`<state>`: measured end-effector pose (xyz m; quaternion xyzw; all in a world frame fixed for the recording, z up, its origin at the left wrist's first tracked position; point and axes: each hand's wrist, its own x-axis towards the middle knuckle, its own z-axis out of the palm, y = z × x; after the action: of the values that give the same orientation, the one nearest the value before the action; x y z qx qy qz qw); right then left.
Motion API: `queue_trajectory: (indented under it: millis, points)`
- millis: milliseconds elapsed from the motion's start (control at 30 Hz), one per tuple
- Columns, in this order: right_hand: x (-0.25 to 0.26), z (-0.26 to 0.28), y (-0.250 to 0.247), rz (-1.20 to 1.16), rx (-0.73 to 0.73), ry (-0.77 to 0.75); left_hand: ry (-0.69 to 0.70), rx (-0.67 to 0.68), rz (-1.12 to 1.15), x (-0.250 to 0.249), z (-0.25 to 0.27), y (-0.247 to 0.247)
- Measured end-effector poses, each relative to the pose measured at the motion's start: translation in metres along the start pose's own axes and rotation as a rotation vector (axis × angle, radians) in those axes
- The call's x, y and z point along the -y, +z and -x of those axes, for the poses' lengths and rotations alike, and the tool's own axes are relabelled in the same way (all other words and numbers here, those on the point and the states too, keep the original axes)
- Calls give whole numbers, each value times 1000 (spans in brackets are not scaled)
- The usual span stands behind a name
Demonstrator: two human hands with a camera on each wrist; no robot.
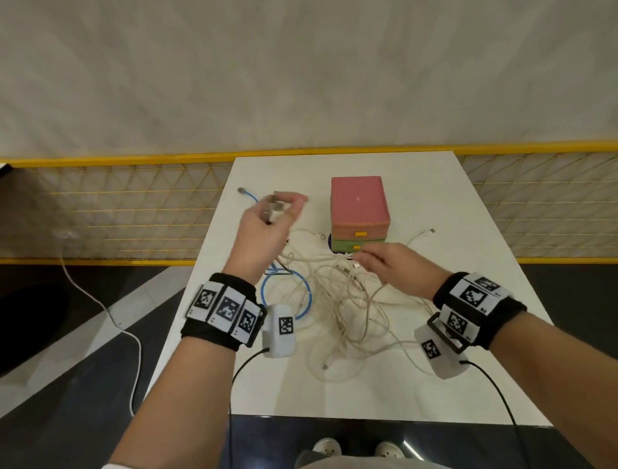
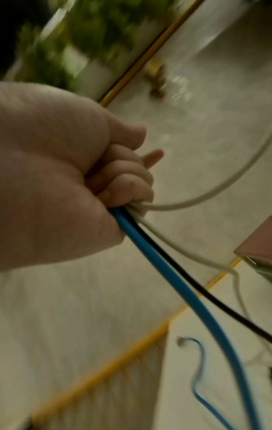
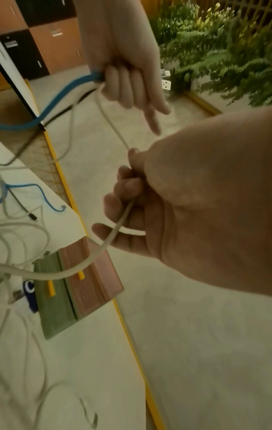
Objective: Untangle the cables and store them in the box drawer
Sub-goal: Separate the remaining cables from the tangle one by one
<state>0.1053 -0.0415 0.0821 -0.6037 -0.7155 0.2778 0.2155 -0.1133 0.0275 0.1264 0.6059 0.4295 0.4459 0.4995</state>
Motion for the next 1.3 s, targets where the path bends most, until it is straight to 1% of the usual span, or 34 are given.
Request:
queue_trajectory:
  millis: [33, 100, 133, 167, 200, 233, 300, 333, 400, 467, 500, 533, 600, 633, 667, 733, 767, 833, 867, 967, 1000, 1033, 1067, 1100, 1133, 1167, 1233, 1267, 1300]
  points:
    - [3, -1, -4, -10, -35, -27, 21, 115, -165, -1, 4, 5]
    - [11, -6, -10, -58, -104, -80, -8, 367, -410, -1, 11, 17]
    - [15, -8, -12, -91, -128, -100, -26, 445, -498, 1, 12, 21]
    - [18, -11, -14, -114, -141, -107, -25, 470, -546, 2, 11, 22]
    - [20, -11, -15, -136, -150, -108, -19, 427, -553, 2, 8, 19]
    - [20, -11, -17, -160, -156, -95, -9, 329, -514, 1, 3, 14]
    - [14, -9, -16, -238, -149, -42, 48, 65, -435, -5, -7, 2]
    - [10, -7, -15, -264, -130, -23, 82, -41, -454, -7, -10, -3]
    - [6, -7, -12, -244, -95, -7, 98, -157, -570, -3, -13, -8]
    - [8, -9, -8, -208, -91, -3, 108, -206, -687, 6, -11, -5]
    - [11, -11, -6, -206, -102, -6, 148, -195, -734, 9, -8, -1]
    - [14, -14, -5, -200, -118, -19, 195, -131, -787, 12, -4, 6]
    - [17, -19, -3, -178, -141, -52, 256, 88, -873, 13, 6, 21]
    - [18, -21, -3, -172, -142, -66, 264, 180, -869, 13, 8, 27]
    - [17, -22, -3, -170, -139, -73, 246, 236, -813, 14, 8, 30]
    - [18, -21, -5, -175, -115, -91, 209, 270, -665, 16, 5, 29]
    - [20, -20, -7, -203, -108, -102, 226, 266, -651, 16, 2, 28]
    - [22, -18, -6, -290, -116, -126, 263, 197, -650, 9, -2, 26]
    - [22, -17, -5, -317, -113, -127, 272, 110, -600, 3, -5, 25]
    - [8, -14, 2, -327, -15, -55, 302, -304, -287, -16, -22, 4]
    - [3, -11, 5, -329, 9, -28, 310, -390, -259, -19, -28, -7]
    - [-1, -9, 8, -328, 20, -6, 303, -417, -290, -19, -33, -17]
    - [-3, -8, 10, -319, 23, 3, 291, -398, -351, -17, -35, -22]
    - [-3, -8, 10, -302, 19, -1, 281, -350, -425, -14, -34, -22]
    - [-2, -10, 11, -288, 6, -12, 276, -272, -487, -10, -29, -18]
    - [1, -12, 9, -271, -17, -27, 269, -155, -528, -7, -24, -10]
    - [7, -19, 6, -217, -59, -67, 214, 139, -598, 1, -13, 7]
    - [11, -21, 3, -195, -75, -95, 190, 262, -625, 5, -9, 16]
    - [14, -23, 0, -188, -83, -122, 180, 330, -648, 11, -8, 23]
